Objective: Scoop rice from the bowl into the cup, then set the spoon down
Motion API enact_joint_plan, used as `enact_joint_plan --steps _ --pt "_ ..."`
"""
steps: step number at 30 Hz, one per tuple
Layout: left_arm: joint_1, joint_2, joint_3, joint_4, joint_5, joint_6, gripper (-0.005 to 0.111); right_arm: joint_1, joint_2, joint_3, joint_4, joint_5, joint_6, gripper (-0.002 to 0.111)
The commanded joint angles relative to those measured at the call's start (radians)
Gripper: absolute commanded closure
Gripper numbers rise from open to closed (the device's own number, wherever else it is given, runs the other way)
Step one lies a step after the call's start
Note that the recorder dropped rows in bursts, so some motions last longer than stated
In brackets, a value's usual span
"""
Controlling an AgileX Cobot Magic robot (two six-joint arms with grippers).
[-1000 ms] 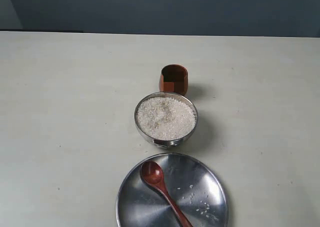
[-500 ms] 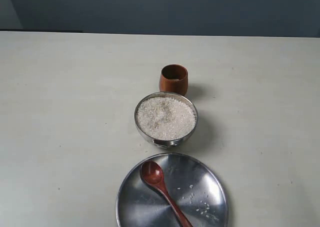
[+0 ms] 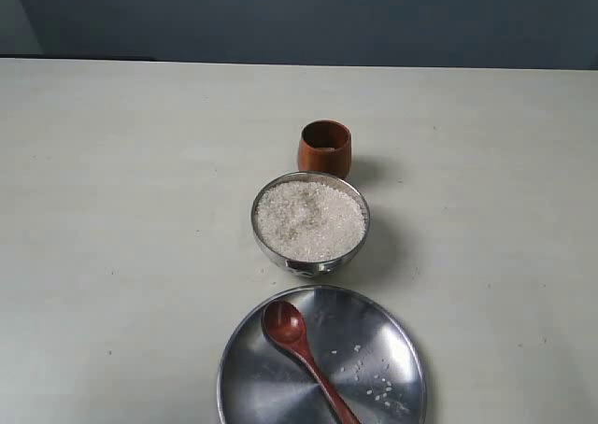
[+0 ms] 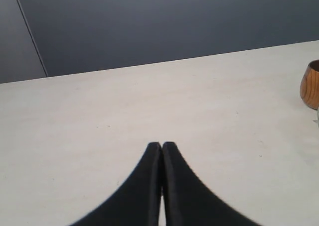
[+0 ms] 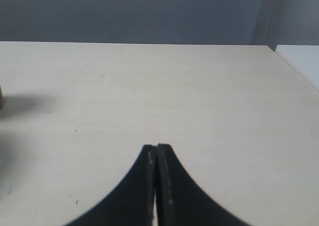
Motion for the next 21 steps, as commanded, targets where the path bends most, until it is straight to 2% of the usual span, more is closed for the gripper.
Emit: enact_joint_plan --steps 1,21 --pt "-0.002 -0.008 0.034 -0.010 0.000 0.001 0.106 -0.007 -0.006 0.001 0.000 -0.003 -0.006 0.108" --pt "-0.002 -0.008 0.047 -0.006 0.004 0.001 0.106 -0.007 -0.006 0.001 0.000 -0.003 -0.006 0.108"
